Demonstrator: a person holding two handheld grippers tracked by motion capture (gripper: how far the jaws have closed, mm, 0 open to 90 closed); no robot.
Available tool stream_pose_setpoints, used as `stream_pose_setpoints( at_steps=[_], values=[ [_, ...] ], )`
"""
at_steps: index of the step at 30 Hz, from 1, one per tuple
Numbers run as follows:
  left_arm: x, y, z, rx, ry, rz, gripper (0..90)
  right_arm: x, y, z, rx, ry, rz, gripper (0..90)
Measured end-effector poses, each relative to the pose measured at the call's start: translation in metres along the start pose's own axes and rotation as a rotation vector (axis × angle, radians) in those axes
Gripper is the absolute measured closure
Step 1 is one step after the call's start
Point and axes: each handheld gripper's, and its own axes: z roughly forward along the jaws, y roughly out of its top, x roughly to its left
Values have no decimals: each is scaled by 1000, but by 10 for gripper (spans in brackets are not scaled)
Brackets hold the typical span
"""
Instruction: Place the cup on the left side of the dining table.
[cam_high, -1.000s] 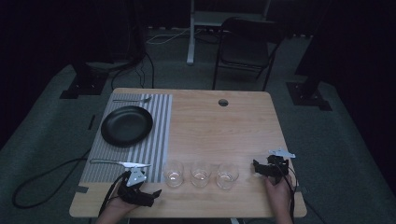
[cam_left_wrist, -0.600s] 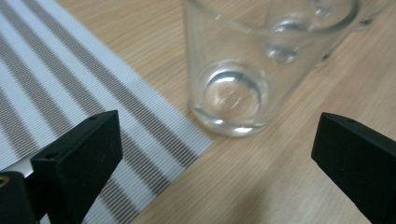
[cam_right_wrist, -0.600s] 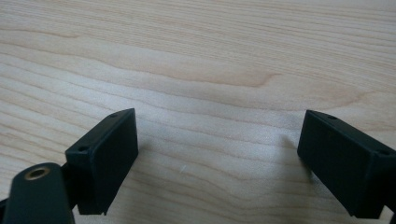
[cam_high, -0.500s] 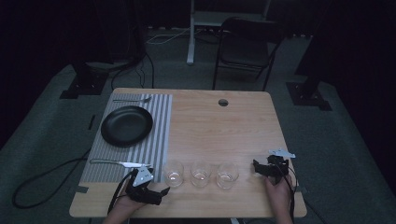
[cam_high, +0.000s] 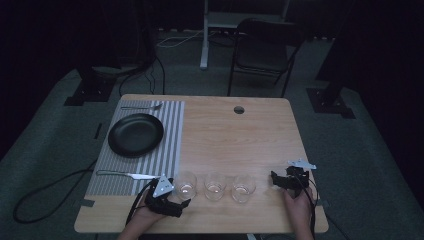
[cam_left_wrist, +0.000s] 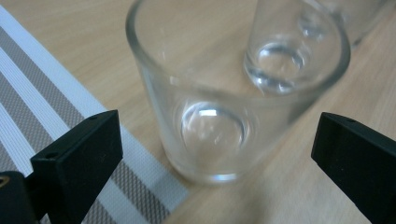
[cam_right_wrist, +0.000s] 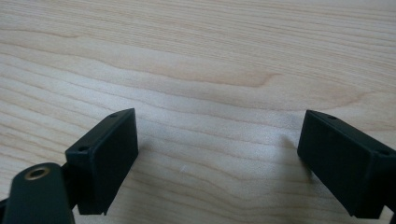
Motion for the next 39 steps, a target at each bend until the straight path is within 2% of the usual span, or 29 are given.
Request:
stream_pose_setpoints(
  at_steps=[1,8,9,10,11,15,19,23,25,26,28,32,34,39],
  values=[
    [0,1,1,-11,-9,-3,24,0,0,0,0,0,0,118],
    [-2,6,5,-75,4,-23,25,0,0,0,0,0,0,118],
    [-2,6,6,-88,7,-23,72,0,0,0,0,0,0,118],
    [-2,6,6,-88,7,-23,95,0,0,0,0,0,0,118],
    [-3,6,7,-95,22,-24,95,0,0,0,0,0,0,118],
    [-3,8,10,-105,25,-39,95,0,0,0,0,0,0,118],
    [-6,10,14,-112,46,-45,95,0,0,0,0,0,0,118],
    [-7,11,17,-125,41,-60,96,0,0,0,0,0,0,118],
    [-7,11,18,-135,53,-64,97,0,0,0,0,0,0,118],
    [-7,10,18,-139,41,-58,127,0,0,0,0,0,0,118],
    [-9,10,20,-133,57,-44,153,0,0,0,0,0,0,118],
    [-10,10,22,-138,56,-45,172,0,0,0,0,0,0,118],
    [-12,12,23,-129,81,-33,191,0,0,0,0,0,0,118],
    [-13,15,22,-103,95,-45,195,0,0,0,0,0,0,118]
  ],
)
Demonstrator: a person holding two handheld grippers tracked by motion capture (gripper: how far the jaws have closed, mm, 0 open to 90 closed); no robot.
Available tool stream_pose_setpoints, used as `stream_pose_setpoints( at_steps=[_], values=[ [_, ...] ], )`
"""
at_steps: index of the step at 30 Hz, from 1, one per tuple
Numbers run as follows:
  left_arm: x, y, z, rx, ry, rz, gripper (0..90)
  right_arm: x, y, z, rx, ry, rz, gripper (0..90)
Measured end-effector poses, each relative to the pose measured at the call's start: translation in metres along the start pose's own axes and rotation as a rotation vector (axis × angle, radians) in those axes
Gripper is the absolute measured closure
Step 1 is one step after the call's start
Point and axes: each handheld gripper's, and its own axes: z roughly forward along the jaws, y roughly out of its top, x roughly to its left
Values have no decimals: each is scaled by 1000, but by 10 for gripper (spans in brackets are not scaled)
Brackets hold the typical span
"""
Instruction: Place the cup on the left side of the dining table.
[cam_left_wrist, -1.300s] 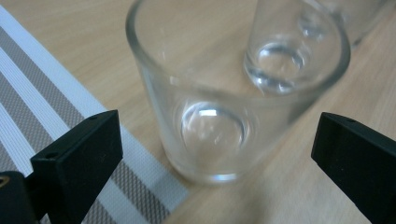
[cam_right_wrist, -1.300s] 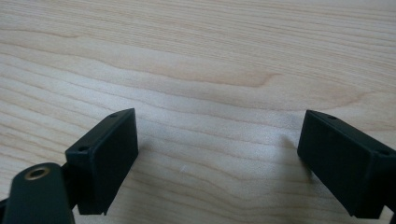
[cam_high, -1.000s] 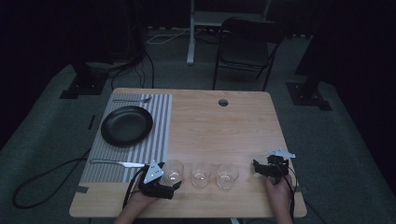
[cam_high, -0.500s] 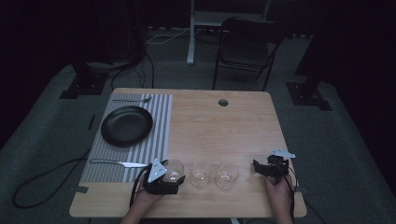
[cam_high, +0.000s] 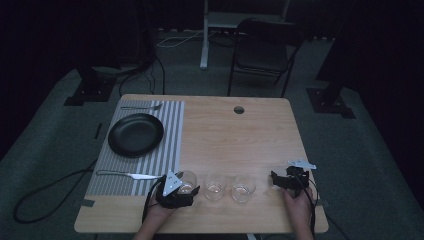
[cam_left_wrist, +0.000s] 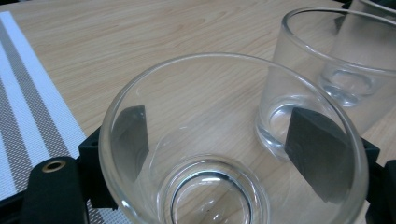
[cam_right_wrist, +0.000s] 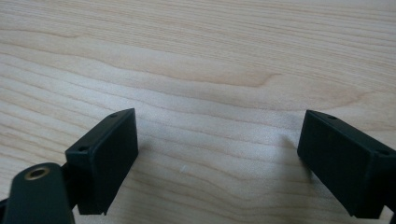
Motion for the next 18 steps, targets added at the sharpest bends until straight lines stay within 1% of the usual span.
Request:
stream_pose_setpoints(
  at_steps=[1,2,3,5,8,10,11,13,15,18],
  values=[
    [0,1,0,2,9,-9,196,0,0,0,0,0,0,118],
    [0,1,0,2,9,-9,195,0,0,0,0,0,0,118],
    [1,3,-1,-5,-1,-33,194,0,0,0,0,0,0,118],
    [3,4,-2,-10,4,-38,193,0,0,0,0,0,0,118],
    [4,5,-3,-8,11,-38,193,0,0,0,0,0,0,118],
    [5,7,-4,-9,-2,-42,193,0,0,0,0,0,0,118],
    [5,9,-5,-11,-9,-38,193,0,0,0,0,0,0,118],
    [4,10,-6,-9,-9,-33,192,0,0,0,0,0,0,118],
    [4,14,-6,-8,7,-10,192,0,0,0,0,0,0,118],
    [8,16,-7,-11,14,-21,192,0,0,0,0,0,0,118]
  ],
)
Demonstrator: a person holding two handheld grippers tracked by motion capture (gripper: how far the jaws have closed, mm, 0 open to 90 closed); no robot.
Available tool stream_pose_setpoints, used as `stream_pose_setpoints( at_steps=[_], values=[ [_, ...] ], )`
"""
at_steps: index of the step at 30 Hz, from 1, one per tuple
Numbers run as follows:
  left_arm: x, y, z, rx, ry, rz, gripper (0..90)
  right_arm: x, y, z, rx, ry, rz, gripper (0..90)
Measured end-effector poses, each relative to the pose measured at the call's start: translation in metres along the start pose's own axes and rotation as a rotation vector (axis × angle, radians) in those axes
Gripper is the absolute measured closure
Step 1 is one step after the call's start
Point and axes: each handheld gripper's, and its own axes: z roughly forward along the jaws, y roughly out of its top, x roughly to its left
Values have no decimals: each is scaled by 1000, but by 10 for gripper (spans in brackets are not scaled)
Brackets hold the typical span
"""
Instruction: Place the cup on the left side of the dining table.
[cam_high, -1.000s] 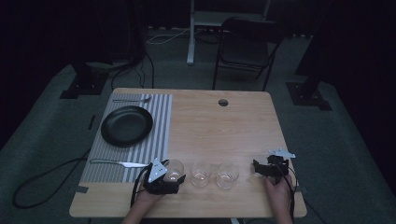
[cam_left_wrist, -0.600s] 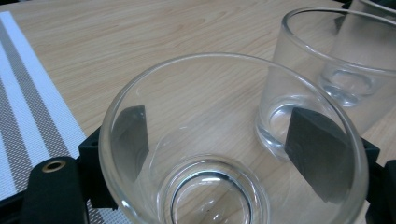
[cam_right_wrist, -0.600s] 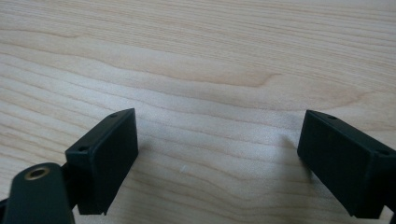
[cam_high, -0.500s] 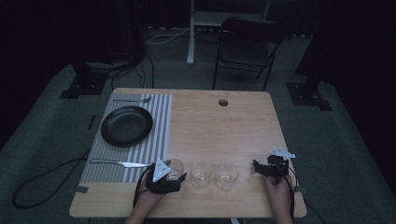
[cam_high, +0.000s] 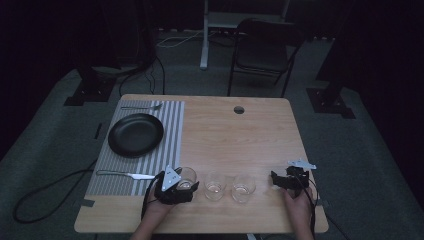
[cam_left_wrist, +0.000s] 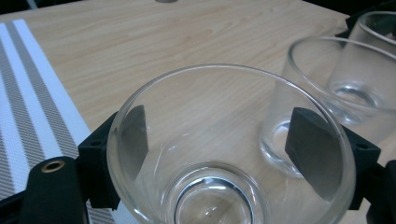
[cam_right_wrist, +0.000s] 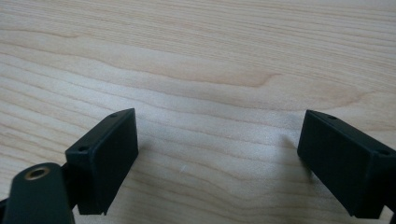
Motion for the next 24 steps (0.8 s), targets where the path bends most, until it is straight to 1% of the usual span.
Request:
stream_pose_setpoints(
  at_steps=[1,2,6,8,11,14,15,16,19,24],
  values=[
    [0,0,0,0,0,0,192,0,0,0,0,0,0,118],
    [2,2,-1,0,6,-9,192,0,0,0,0,0,0,118],
    [8,6,-4,-7,18,-11,192,0,0,0,0,0,0,118],
    [10,8,-4,-2,24,-8,192,0,0,0,0,0,-1,118],
    [16,11,-6,-3,36,-18,192,0,0,0,0,0,0,118],
    [18,12,-7,-5,39,-16,192,0,0,0,0,0,0,118],
    [21,14,-9,-10,52,-10,192,0,0,0,0,0,0,118],
    [23,15,-10,-19,55,-9,192,0,0,0,0,0,0,118],
    [29,17,-11,-22,63,-24,192,0,0,0,0,0,0,118],
    [40,17,-11,-28,102,-57,191,0,0,0,0,0,0,118]
  ],
)
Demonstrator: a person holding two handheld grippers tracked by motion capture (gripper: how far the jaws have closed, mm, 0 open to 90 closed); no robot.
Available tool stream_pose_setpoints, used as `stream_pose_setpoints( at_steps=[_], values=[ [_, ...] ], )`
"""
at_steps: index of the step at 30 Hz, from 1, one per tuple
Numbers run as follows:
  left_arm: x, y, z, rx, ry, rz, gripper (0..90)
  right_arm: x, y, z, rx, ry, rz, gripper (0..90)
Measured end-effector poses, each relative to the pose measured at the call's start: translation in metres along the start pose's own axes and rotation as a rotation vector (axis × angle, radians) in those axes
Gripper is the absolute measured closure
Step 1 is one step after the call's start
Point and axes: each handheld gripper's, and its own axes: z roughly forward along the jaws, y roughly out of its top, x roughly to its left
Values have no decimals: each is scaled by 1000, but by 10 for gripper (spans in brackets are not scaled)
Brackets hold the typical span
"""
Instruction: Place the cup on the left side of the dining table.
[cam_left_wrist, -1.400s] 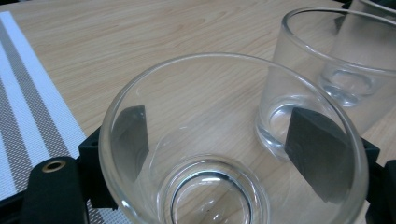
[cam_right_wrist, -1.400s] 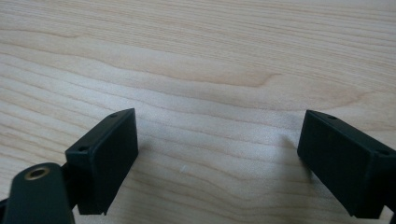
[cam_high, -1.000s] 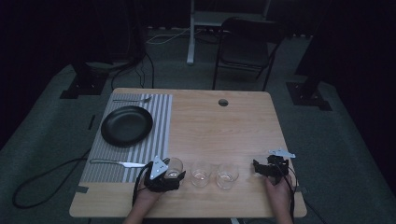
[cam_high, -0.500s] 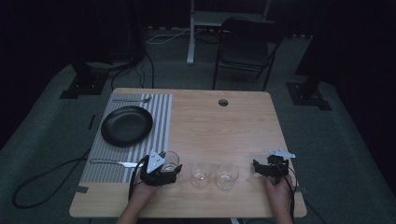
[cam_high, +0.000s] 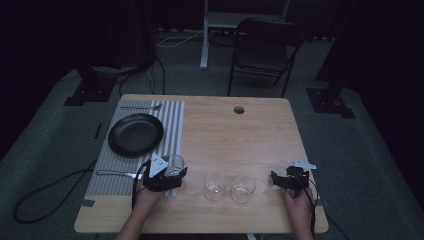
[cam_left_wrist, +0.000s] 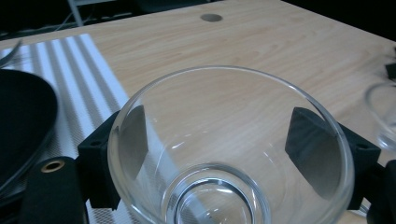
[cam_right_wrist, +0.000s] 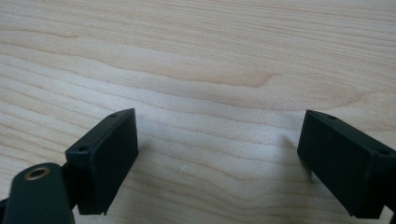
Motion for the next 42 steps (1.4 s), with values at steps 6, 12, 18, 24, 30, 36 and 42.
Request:
stream_pose_setpoints(
  at_steps=[6,12,18,24,30,36,42],
  values=[
    [13,3,1,5,54,-35,191,0,0,0,0,0,0,118],
    [30,6,3,7,59,-69,191,0,0,0,-1,0,1,118],
    [45,8,6,8,90,-99,191,0,0,0,-1,0,-1,118],
    [57,1,13,29,119,-100,191,0,0,0,-1,0,-1,118],
    [65,-3,19,37,136,-119,191,0,0,0,-1,0,-1,118],
    [69,-8,25,58,195,-107,191,0,0,0,-1,0,-1,118],
    [71,-14,27,74,196,-102,191,0,0,0,-1,0,-1,118]
  ],
)
